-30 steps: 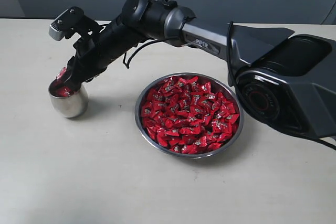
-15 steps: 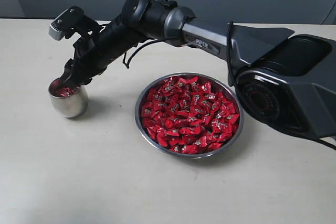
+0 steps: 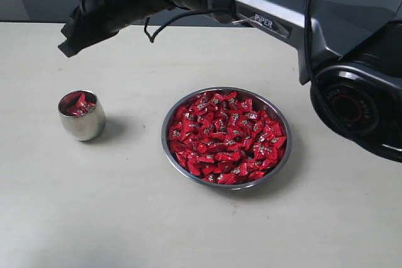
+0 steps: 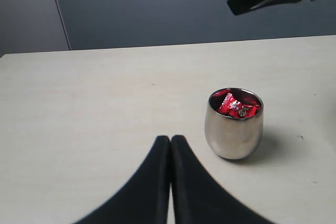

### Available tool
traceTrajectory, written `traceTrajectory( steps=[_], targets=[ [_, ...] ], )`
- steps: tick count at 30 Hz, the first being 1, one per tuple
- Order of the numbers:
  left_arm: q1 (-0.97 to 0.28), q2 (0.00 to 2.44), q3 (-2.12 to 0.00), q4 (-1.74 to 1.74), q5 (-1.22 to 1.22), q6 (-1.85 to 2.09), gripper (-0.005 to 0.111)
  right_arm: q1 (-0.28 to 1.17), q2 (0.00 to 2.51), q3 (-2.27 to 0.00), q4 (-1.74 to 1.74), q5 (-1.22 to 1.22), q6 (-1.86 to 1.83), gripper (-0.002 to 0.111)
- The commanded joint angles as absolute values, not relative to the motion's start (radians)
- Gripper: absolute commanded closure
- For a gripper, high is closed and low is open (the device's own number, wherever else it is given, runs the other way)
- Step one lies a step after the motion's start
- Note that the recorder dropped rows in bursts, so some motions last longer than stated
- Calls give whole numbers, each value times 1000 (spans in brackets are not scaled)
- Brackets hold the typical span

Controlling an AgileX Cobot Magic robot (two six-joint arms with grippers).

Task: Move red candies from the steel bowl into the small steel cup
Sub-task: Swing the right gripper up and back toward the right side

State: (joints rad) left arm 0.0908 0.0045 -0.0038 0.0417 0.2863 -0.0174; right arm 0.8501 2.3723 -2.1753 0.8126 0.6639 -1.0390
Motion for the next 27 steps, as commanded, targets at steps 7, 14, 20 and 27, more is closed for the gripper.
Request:
traceTrajectory(
  steps=[7,14,20,27],
  targets=[
    [83,0,0,42,284,-20,106,755,2341,-2180,828,628,-880,108],
    [83,0,0,42,284,-20,106,617,2289,-2153,887,686,-833,109],
    [83,0,0,42,284,-20,106,600,2154,-1889,881,417,-835,109],
    [83,0,0,42,284,-20,106,563,1947,-1487,880,249,-1009,109]
  ],
)
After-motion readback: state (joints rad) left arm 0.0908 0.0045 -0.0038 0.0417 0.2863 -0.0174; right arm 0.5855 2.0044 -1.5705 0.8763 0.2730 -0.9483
